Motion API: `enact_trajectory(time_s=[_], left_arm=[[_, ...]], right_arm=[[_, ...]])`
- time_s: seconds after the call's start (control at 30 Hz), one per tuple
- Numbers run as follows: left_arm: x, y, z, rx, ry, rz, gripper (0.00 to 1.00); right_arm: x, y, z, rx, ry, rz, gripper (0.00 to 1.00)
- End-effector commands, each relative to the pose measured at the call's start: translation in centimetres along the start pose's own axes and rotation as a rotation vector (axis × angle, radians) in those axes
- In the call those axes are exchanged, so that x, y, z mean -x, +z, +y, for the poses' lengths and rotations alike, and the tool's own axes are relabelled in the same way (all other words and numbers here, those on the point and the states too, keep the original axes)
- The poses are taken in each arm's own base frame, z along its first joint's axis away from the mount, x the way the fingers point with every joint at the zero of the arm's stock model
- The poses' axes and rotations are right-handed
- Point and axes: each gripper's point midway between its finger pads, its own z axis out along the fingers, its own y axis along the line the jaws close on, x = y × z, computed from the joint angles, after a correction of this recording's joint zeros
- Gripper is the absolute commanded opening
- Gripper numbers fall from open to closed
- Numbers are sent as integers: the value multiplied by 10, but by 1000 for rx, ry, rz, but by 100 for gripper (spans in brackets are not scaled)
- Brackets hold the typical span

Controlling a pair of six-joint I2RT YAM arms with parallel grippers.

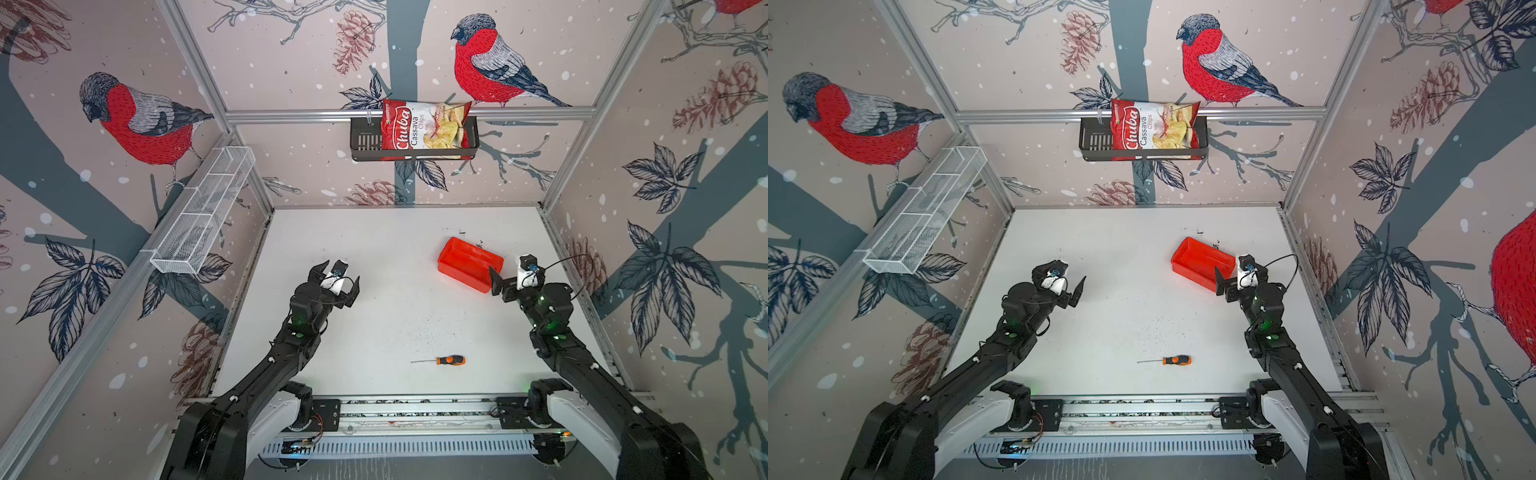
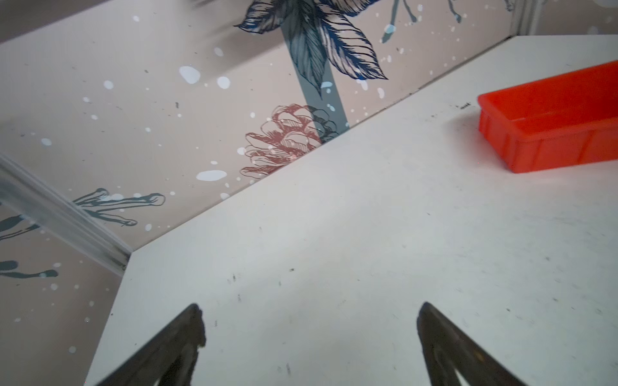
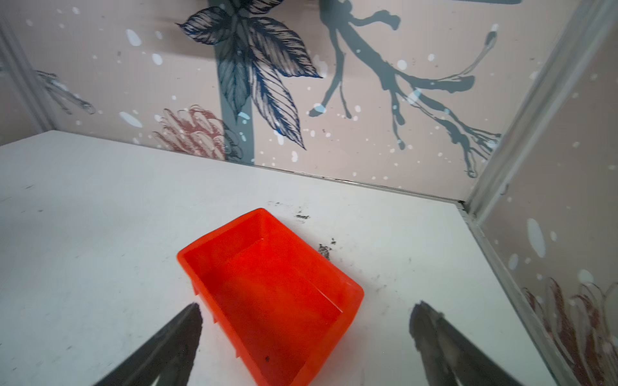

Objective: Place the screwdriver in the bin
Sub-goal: 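Reach the right gripper down over the orange-handled screwdriver while the left gripper holds still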

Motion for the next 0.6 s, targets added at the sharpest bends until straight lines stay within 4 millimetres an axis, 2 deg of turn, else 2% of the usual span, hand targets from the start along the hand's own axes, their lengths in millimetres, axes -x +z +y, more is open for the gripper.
enact_trajectory(time_s=[0.0,0.13,0.4,0.57], left_arm=[[-10,-3,-21,-89,77,42,98],[-14,-8,-36,-150,107,32,98],[-30,-15,-49,-203,110,55,98],[-31,-18,-50,-207,115,55,98]], right_arm=[[-14,-9,37,177,-45,75,99],[-16,-23,75,328,-131,86,99],[-47,-60,164,710,-252,296,99],[-74,-85,207,879,-394,415,99]])
